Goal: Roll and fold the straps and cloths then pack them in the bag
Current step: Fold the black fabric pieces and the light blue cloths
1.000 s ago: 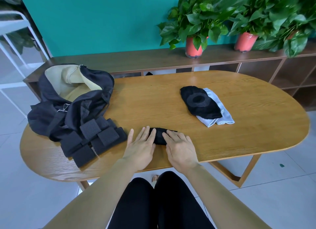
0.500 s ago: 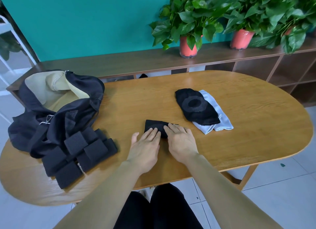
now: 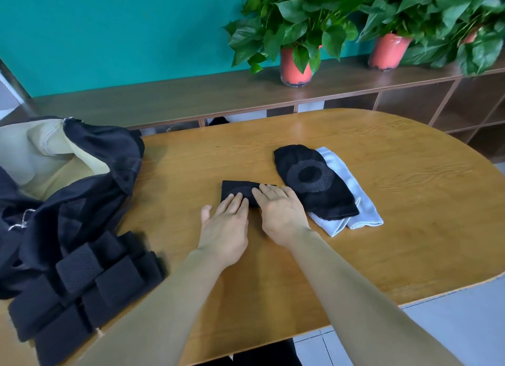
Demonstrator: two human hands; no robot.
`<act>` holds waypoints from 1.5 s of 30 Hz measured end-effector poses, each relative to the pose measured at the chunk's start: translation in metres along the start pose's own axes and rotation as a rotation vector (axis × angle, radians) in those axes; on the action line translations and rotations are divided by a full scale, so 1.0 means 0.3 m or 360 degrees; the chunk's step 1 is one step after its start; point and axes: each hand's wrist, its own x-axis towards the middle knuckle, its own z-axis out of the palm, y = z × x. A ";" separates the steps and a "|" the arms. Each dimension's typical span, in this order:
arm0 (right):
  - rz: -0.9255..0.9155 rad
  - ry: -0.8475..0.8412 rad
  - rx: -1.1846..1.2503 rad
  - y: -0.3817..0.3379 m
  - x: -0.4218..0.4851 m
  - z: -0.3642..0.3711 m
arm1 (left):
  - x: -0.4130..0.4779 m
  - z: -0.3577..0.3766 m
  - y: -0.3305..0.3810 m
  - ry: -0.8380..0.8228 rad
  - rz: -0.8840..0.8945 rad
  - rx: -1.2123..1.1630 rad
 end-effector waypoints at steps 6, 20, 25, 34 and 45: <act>0.0121 0.0238 -0.0008 0.073 0.032 0.015 | 0.083 0.004 -0.019 -0.0005 -0.0012 0.0011; 0.1398 0.0160 -0.0329 0.302 -0.053 -0.151 | 0.115 -0.056 -0.063 0.0027 0.0001 0.0134; 0.1352 0.0349 -0.0244 0.284 -0.071 -0.172 | 0.040 -0.062 -0.077 0.0013 -0.0033 0.0168; 0.0713 0.1108 -0.0289 0.181 -0.100 -0.264 | -0.072 -0.119 -0.080 0.0021 -0.0075 0.0186; 0.0089 0.0409 -0.0090 -0.108 -0.278 -0.134 | -0.208 -0.136 -0.089 -0.0014 -0.0101 0.0207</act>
